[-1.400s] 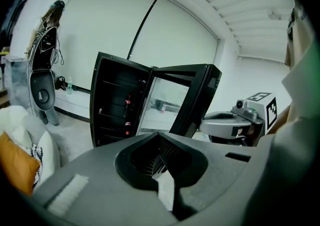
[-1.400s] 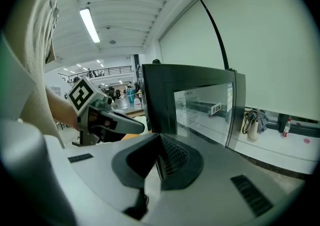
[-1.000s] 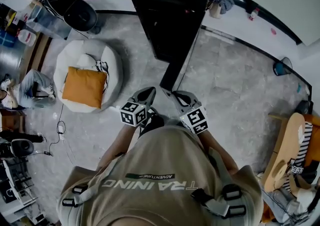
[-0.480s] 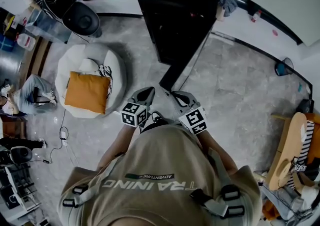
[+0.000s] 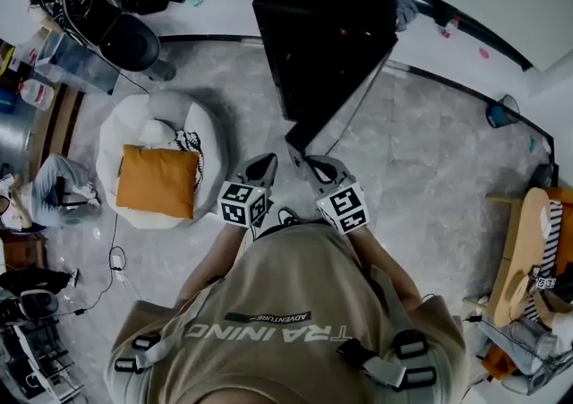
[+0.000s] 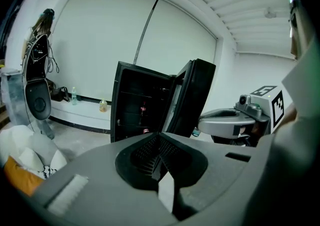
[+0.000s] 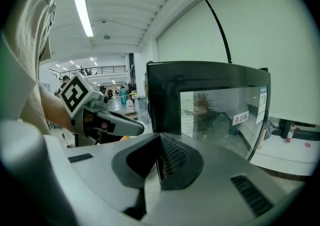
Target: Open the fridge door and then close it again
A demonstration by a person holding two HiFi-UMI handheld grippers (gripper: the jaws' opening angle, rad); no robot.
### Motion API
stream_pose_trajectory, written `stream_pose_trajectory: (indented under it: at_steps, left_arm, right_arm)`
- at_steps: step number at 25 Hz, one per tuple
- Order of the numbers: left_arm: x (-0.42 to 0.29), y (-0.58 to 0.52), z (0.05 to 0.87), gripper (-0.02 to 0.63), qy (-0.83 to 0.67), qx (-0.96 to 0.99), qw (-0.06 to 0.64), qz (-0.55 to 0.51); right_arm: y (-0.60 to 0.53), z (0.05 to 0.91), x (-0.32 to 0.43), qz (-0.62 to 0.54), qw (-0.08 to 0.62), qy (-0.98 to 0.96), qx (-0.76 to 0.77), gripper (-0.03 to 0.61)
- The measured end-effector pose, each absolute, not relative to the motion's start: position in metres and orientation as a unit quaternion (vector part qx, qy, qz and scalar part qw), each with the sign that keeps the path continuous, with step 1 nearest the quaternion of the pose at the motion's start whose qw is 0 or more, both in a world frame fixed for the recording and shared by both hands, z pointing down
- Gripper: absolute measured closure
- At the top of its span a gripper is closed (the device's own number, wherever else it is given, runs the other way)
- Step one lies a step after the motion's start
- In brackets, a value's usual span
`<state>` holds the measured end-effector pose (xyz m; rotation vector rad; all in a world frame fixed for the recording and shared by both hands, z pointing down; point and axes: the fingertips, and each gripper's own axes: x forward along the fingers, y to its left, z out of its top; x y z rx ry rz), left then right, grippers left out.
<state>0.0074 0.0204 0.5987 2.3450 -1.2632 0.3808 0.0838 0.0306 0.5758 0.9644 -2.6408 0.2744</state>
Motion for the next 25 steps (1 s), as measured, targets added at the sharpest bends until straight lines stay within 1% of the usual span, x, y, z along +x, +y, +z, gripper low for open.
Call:
stream_pose_trajectory:
  at_steps: [6,16,25]
  left_arm:
    - [-0.012,0.010,0.593,0.612,-0.451,0.856,0.215,0.135]
    - [-0.043,-0.007,0.603,0.612,-0.472,0.840,0.232,0.133]
    - [-0.059,-0.040,0.594,0.612,-0.485,0.832,0.223,0.150]
  right_arm:
    - [0.009,0.571,0.061,0.083,0.163,-0.922,0.342,0.583]
    - [-0.023,0.572,0.032,0.080,0.167,-0.929,0.320,0.583]
    - [-0.047,0.566,0.010,0.100,0.143,-0.941,0.290,0.583]
